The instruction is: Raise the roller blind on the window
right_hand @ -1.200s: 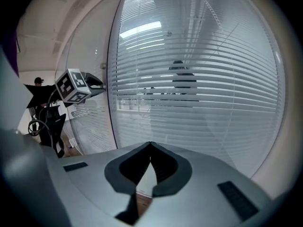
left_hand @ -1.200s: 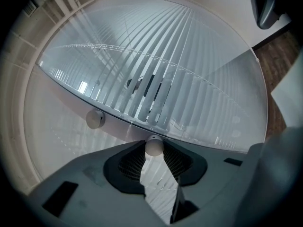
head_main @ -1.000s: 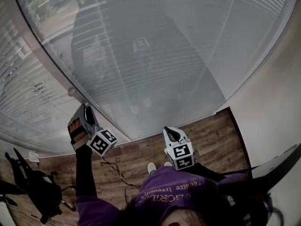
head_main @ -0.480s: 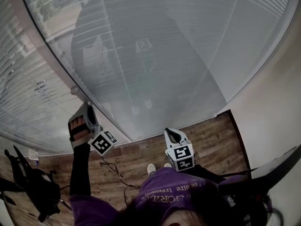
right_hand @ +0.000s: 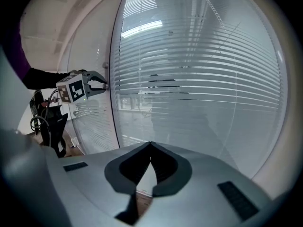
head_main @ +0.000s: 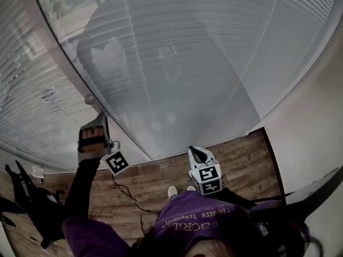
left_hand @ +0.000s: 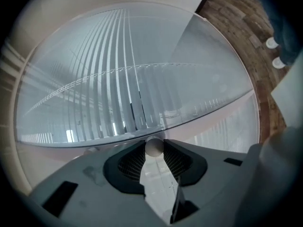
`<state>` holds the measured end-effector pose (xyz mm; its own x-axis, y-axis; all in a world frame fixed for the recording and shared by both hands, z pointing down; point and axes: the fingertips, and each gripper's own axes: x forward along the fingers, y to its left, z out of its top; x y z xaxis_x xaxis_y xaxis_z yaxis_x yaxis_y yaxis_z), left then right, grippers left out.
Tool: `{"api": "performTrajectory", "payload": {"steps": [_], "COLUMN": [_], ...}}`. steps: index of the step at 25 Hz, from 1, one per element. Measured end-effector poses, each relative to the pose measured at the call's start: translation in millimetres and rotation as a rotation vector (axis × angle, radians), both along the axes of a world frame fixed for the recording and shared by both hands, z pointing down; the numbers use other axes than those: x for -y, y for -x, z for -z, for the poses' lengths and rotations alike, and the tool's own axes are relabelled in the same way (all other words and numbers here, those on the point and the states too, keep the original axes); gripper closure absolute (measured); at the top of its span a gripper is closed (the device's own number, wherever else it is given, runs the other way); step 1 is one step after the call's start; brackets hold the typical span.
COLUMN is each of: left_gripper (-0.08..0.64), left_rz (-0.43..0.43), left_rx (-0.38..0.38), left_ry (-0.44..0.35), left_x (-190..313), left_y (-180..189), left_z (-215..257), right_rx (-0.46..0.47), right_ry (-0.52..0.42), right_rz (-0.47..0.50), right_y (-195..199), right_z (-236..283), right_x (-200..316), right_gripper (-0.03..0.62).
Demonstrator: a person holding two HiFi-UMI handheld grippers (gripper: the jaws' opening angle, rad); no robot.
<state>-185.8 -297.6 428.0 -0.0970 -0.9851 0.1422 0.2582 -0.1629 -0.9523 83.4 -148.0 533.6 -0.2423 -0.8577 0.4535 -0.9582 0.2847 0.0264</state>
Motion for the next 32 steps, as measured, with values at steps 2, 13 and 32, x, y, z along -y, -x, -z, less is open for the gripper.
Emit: {"api": "performTrajectory", "payload": {"steps": [2, 13, 32], "left_gripper": [0.443, 0.443, 0.445], "left_rz": [-0.013, -0.036, 0.000], "left_rx": [0.058, 0.297, 0.114], "left_ry": [-0.006, 0.012, -0.194], "left_x": [0, -1, -19], "left_y": [-2, -5, -4], "left_z": [4, 3, 21], "right_rx": [-0.001, 0.008, 0.033], "right_ry": [0.000, 0.003, 0.010], "right_rz": [0.003, 0.007, -0.026], "right_y": [1, 3, -12], "right_z": [0, -1, -6], "right_x": [0, -2, 0], "right_gripper": [0.594, 0.594, 0.594]}}
